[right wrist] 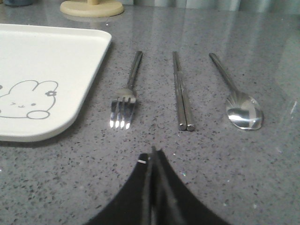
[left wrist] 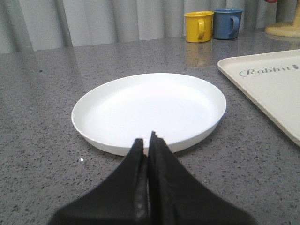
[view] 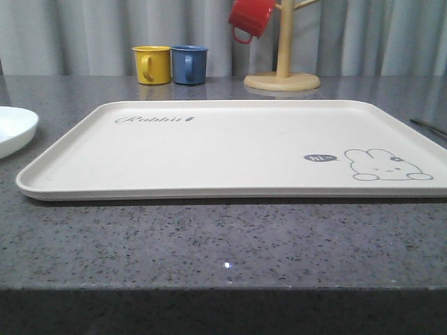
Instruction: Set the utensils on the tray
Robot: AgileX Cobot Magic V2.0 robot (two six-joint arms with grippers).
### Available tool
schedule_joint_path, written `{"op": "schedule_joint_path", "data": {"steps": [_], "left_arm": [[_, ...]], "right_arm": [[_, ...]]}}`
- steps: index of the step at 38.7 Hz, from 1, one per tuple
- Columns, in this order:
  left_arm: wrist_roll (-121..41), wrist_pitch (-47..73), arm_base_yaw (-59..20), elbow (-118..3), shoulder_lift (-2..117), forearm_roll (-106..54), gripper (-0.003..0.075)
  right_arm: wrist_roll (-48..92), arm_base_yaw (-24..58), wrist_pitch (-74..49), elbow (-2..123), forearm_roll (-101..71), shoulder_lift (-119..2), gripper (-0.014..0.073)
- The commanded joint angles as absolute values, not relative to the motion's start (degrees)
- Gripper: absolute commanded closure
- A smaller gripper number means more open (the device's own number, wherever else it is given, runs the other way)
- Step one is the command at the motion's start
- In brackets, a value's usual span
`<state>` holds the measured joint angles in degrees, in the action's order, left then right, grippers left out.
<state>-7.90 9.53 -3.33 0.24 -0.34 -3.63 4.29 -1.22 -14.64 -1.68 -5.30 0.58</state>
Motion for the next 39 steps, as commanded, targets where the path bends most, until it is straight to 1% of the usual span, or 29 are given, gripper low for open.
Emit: {"op": "schedule_joint_path", "data": {"steps": [1,30,36,39], "left_arm": [[-7.26,4.54,-3.29,0.38,-1.50,-4.18,0.0738],[-7.26,4.54,-3.29,0.38,-1.50,-4.18,0.0738],[-7.26,3.88,-3.29,0.38,-1.50,-4.18,0.0738],[-7.26,1.53,-3.29,0.38,-1.50,-4.18,0.0738]], "right_arm": [[4.67,-1.64,-9.82,-1.45,-5.45,1.52,0.0662],[4.67,-1.64,-9.67,-1.45,-5.45,1.52,0.0662],[4.67,-1.64,-9.67,-1.45,-5.45,1.52,0.0662],[4.67,-1.64,-9.64,-1.45,-5.45,1.52,0.0662]]}}
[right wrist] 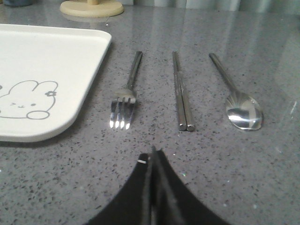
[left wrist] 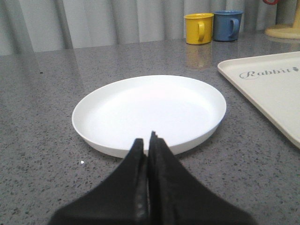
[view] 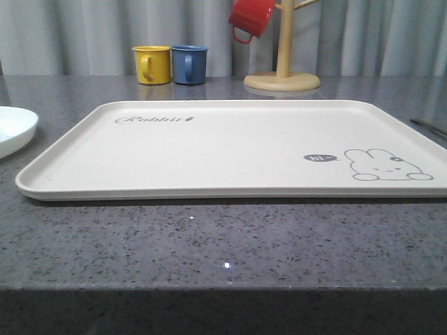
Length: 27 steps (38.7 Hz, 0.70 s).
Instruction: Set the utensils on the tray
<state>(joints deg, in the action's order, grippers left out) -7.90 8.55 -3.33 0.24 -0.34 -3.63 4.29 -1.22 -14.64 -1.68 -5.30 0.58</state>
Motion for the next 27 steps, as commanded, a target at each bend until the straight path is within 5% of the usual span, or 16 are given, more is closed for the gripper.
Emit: {"op": "schedule_joint_path", "data": {"steps": [1,8,19,27], "left_arm": [[-7.26,0.00,-3.29,0.38,-1.50,-4.18,0.0738],[-7.26,-12.78,-3.29,-3.02,-1.50,-4.18,0.0738],[-7.26,10.95,-3.29,-24.94,10.81,-3.33,0.0738],[-7.26,12.26,-3.29,-28.88,18.97,-3.33,0.0738]], "right_arm": [[4.67,-1.64,-9.53,-1.45,-5.52,1.52,0.0662],[4.67,-1.64,-7.21,3.15,-6.49,1.52,0.0662],[4.62,-1.64,-25.20,25.56,-6.62,-7.36,0.0652],[4.62,-1.64,-25.42,30.68,-6.62,-17.51,0.0652]]}}
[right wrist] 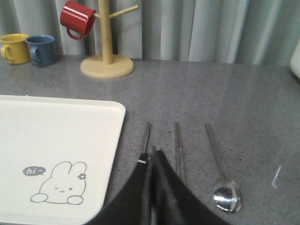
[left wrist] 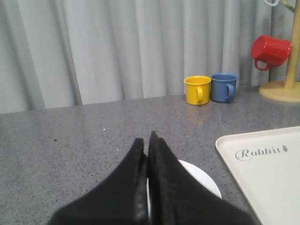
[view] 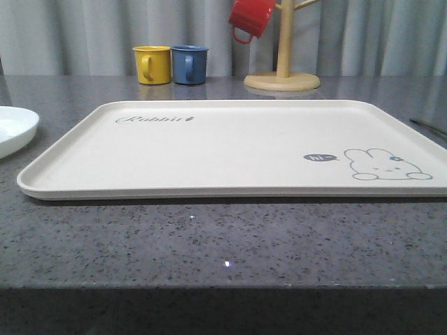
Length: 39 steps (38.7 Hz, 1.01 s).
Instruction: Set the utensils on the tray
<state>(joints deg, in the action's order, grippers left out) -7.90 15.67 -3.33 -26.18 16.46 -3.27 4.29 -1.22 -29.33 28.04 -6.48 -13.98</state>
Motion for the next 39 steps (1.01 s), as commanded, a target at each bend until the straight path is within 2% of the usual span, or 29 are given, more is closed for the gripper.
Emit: {"op": "schedule_joint_path", "data": {"steps": [1,6,9,11,16,18,20,22,28,39], "left_arm": [[-7.26,12.14,-3.29,-28.88,19.09,-3.33,0.0738],[-7.26,12.26,-3.29,-28.88,18.97,-3.33,0.0723],[-7.26,12.14,-3.29,-28.78,18.97,-3.33,0.0638],[-7.26,12.14,-3.29,-28.78,18.97,-3.33,0.0542],[-7.26,11.97,-3.29,-28.78,18.97,-3.33,0.0206],[-7.26,11.90,-3.29,-28.78,18.97,-3.33,0.0118],[-7.26,11.65,-3.29,-28.78,18.97,-3.33,0.0067],[-7.26,11.89,-3.29,-28.78,18.97,-4.74,0.0057],[-7.26,12.31,-3.29,-29.29,20.26,-6.00,0.0074],[-8.19,24.02,-3.29,-41.28,37.29,-6.00,0.0137]], "right_arm": [[4.62,-1.64,-25.00,30.68,-6.62,-17.83,0.0652],[4.62,-1.64,-25.17,30.68,-6.62,-18.09,0.0648],[4.62,-1.64,-25.43,30.68,-6.62,-18.09,0.0591],[4.62,-1.64,-25.43,30.68,-6.62,-18.09,0.0495],[4.62,-1.64,-25.32,30.68,-6.57,-18.09,0.0180],[4.62,-1.64,-25.12,30.68,-6.57,-18.09,0.0055],[4.62,-1.64,-24.92,30.68,-6.57,-18.09,-0.0026],[4.62,-1.64,-24.68,30.68,-6.57,-18.09,-0.0073],[4.62,-1.64,-24.74,30.68,-6.57,-18.09,-0.0057],[4.62,-1.64,-24.74,30.68,-6.57,-18.09,-0.0057]]}}
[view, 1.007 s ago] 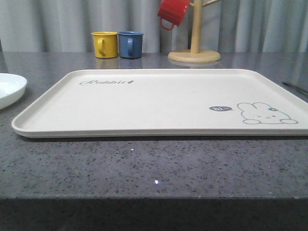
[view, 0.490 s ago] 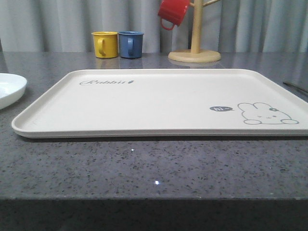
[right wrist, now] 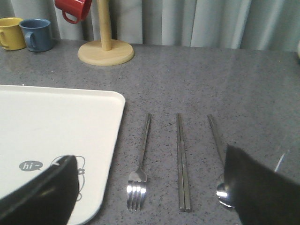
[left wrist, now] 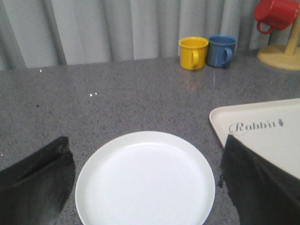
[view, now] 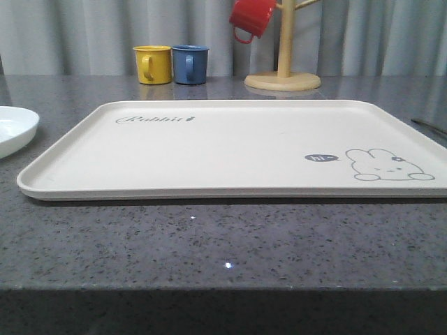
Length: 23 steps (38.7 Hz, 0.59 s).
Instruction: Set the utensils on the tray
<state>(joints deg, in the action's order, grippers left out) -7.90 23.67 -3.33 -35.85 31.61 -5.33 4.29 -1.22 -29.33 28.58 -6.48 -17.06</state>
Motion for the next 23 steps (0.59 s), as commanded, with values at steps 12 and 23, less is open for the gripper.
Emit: {"op": "schedule_joint_path", "data": {"steps": [12,23], "left_arm": [[-11.45,47.08,-9.75,-57.80,60.03,-5.88,0.0156],[-11.45,59.81,-15.59,-66.70,75.59,-5.27,0.0204]], "right_arm": [[4.62,-1.64,-24.74,30.68,-6.57,-18.09,-0.0057],[4.62,-1.64,-24.74,30.68,-6.57,-18.09,-0.0057]]}}
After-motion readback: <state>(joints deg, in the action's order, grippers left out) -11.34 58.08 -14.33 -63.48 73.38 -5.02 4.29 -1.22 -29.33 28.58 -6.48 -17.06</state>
